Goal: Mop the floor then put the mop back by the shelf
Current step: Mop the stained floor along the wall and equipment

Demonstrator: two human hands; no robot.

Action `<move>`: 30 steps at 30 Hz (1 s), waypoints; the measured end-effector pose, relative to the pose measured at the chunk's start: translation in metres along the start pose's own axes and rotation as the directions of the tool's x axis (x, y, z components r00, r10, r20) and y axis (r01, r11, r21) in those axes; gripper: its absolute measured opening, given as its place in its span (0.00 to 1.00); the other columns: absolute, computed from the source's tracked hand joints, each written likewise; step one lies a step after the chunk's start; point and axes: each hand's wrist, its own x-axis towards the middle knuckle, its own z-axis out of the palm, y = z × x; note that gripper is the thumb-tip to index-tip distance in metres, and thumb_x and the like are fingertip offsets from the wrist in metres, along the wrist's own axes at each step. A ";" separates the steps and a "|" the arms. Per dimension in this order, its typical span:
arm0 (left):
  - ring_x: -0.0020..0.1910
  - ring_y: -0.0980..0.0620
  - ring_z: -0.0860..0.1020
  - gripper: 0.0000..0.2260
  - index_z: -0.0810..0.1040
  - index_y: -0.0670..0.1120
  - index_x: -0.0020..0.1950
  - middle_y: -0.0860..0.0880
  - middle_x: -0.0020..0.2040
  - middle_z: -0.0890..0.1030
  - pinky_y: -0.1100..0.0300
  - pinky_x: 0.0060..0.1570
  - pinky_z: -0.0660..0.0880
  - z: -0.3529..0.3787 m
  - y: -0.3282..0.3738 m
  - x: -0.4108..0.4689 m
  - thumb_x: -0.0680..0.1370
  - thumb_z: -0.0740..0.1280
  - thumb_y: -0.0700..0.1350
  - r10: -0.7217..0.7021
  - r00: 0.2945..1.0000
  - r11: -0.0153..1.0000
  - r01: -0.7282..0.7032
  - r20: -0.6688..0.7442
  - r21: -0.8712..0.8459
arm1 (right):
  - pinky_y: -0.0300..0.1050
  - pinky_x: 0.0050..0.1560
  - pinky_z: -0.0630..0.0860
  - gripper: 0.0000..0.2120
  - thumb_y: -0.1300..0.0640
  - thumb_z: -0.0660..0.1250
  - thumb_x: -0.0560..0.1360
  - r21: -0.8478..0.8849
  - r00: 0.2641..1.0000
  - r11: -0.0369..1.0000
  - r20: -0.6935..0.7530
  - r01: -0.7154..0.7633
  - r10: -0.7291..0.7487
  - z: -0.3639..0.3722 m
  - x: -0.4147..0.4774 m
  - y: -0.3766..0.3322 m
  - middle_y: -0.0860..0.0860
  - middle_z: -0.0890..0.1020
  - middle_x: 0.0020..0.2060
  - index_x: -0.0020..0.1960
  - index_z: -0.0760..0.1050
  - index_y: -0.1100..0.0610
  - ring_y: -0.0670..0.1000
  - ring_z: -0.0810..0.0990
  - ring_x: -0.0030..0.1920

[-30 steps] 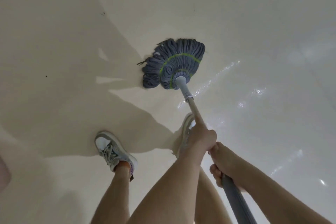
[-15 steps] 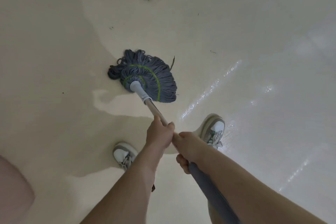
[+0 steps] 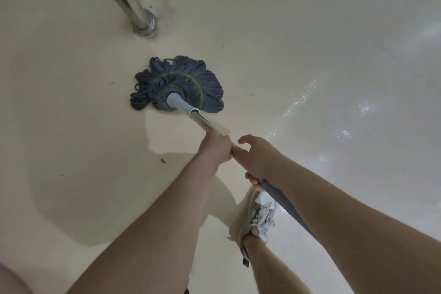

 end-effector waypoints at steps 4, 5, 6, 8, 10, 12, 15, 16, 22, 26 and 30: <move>0.52 0.38 0.82 0.16 0.75 0.36 0.56 0.37 0.52 0.83 0.45 0.55 0.80 0.028 0.043 0.004 0.73 0.63 0.45 0.071 0.996 0.995 -0.067 -0.052 0.078 | 0.38 0.22 0.70 0.19 0.48 0.59 0.79 0.022 0.995 0.999 -0.101 0.025 -0.023 -0.038 0.014 -0.015 0.56 0.79 0.34 0.69 0.67 0.44 0.53 0.73 0.25; 0.50 0.39 0.82 0.16 0.75 0.37 0.56 0.39 0.51 0.83 0.46 0.55 0.80 0.033 0.052 0.004 0.74 0.64 0.46 0.085 0.995 0.993 -0.079 -0.061 0.087 | 0.39 0.23 0.71 0.18 0.49 0.58 0.79 0.036 0.994 0.999 -0.110 0.023 -0.019 -0.043 0.018 -0.020 0.56 0.78 0.33 0.69 0.67 0.44 0.54 0.74 0.25; 0.50 0.40 0.82 0.17 0.75 0.38 0.56 0.40 0.51 0.83 0.46 0.55 0.80 0.037 0.062 0.005 0.73 0.66 0.47 0.088 0.994 0.994 -0.084 -0.061 0.074 | 0.41 0.25 0.73 0.18 0.50 0.58 0.80 0.043 0.993 0.999 -0.120 0.025 -0.019 -0.048 0.021 -0.025 0.55 0.78 0.33 0.69 0.68 0.44 0.54 0.74 0.26; 0.51 0.40 0.82 0.24 0.74 0.39 0.60 0.39 0.53 0.82 0.44 0.56 0.80 0.040 0.082 0.014 0.68 0.67 0.49 0.086 0.995 0.996 -0.086 -0.042 0.008 | 0.44 0.29 0.77 0.17 0.51 0.58 0.80 0.053 0.990 0.998 -0.137 0.023 -0.015 -0.057 0.028 -0.039 0.55 0.78 0.32 0.69 0.68 0.44 0.55 0.75 0.27; 0.49 0.41 0.81 0.29 0.72 0.38 0.63 0.37 0.55 0.81 0.45 0.55 0.79 0.038 0.103 0.032 0.64 0.66 0.49 0.097 0.995 0.995 -0.097 -0.019 -0.004 | 0.47 0.31 0.80 0.17 0.50 0.59 0.79 0.069 0.987 0.997 -0.162 0.019 -0.008 -0.069 0.038 -0.059 0.54 0.78 0.33 0.68 0.69 0.45 0.55 0.76 0.27; 0.45 0.41 0.79 0.26 0.73 0.38 0.60 0.38 0.51 0.81 0.46 0.53 0.79 0.034 0.128 0.051 0.64 0.66 0.48 0.120 0.993 0.993 -0.120 0.007 0.024 | 0.49 0.34 0.82 0.16 0.50 0.61 0.79 0.065 0.982 0.998 -0.191 0.024 -0.011 -0.084 0.048 -0.082 0.54 0.79 0.34 0.66 0.70 0.46 0.56 0.77 0.28; 0.45 0.41 0.80 0.21 0.74 0.39 0.54 0.40 0.47 0.81 0.41 0.57 0.79 0.035 0.171 0.074 0.64 0.65 0.48 0.159 0.986 0.979 -0.163 0.039 0.119 | 0.51 0.36 0.84 0.13 0.50 0.61 0.79 0.019 0.965 0.999 -0.260 0.047 -0.040 -0.107 0.065 -0.111 0.55 0.80 0.33 0.62 0.74 0.51 0.57 0.79 0.29; 0.44 0.41 0.80 0.21 0.74 0.40 0.53 0.41 0.47 0.81 0.41 0.56 0.79 0.036 0.184 0.081 0.64 0.65 0.48 0.176 0.983 0.970 -0.183 0.053 0.160 | 0.53 0.37 0.84 0.12 0.50 0.61 0.79 0.003 0.957 0.999 -0.287 0.046 -0.043 -0.114 0.071 -0.119 0.55 0.80 0.33 0.60 0.75 0.52 0.58 0.81 0.29; 0.48 0.43 0.80 0.18 0.72 0.40 0.62 0.43 0.54 0.81 0.54 0.45 0.78 0.063 0.236 0.089 0.74 0.65 0.45 0.257 0.943 0.742 -0.333 0.212 0.582 | 0.55 0.38 0.84 0.12 0.48 0.57 0.81 0.262 0.929 0.965 -0.351 -0.024 0.118 -0.123 0.079 -0.127 0.51 0.78 0.32 0.59 0.76 0.48 0.60 0.84 0.33; 0.54 0.41 0.79 0.24 0.64 0.39 0.71 0.41 0.60 0.79 0.56 0.43 0.72 0.097 0.233 0.070 0.77 0.63 0.47 0.221 0.893 0.456 -0.450 0.392 0.768 | 0.47 0.29 0.79 0.16 0.49 0.53 0.82 0.501 0.897 0.863 -0.354 -0.057 0.264 -0.121 0.065 -0.101 0.53 0.77 0.38 0.67 0.70 0.43 0.57 0.77 0.32; 0.49 0.43 0.78 0.28 0.60 0.41 0.74 0.43 0.57 0.80 0.55 0.41 0.71 0.107 0.203 0.038 0.76 0.63 0.47 0.113 0.837 0.280 -0.543 0.535 0.791 | 0.40 0.25 0.70 0.14 0.51 0.51 0.82 0.743 0.868 0.665 -0.275 -0.081 0.414 -0.097 0.033 -0.076 0.56 0.74 0.29 0.53 0.74 0.55 0.53 0.70 0.23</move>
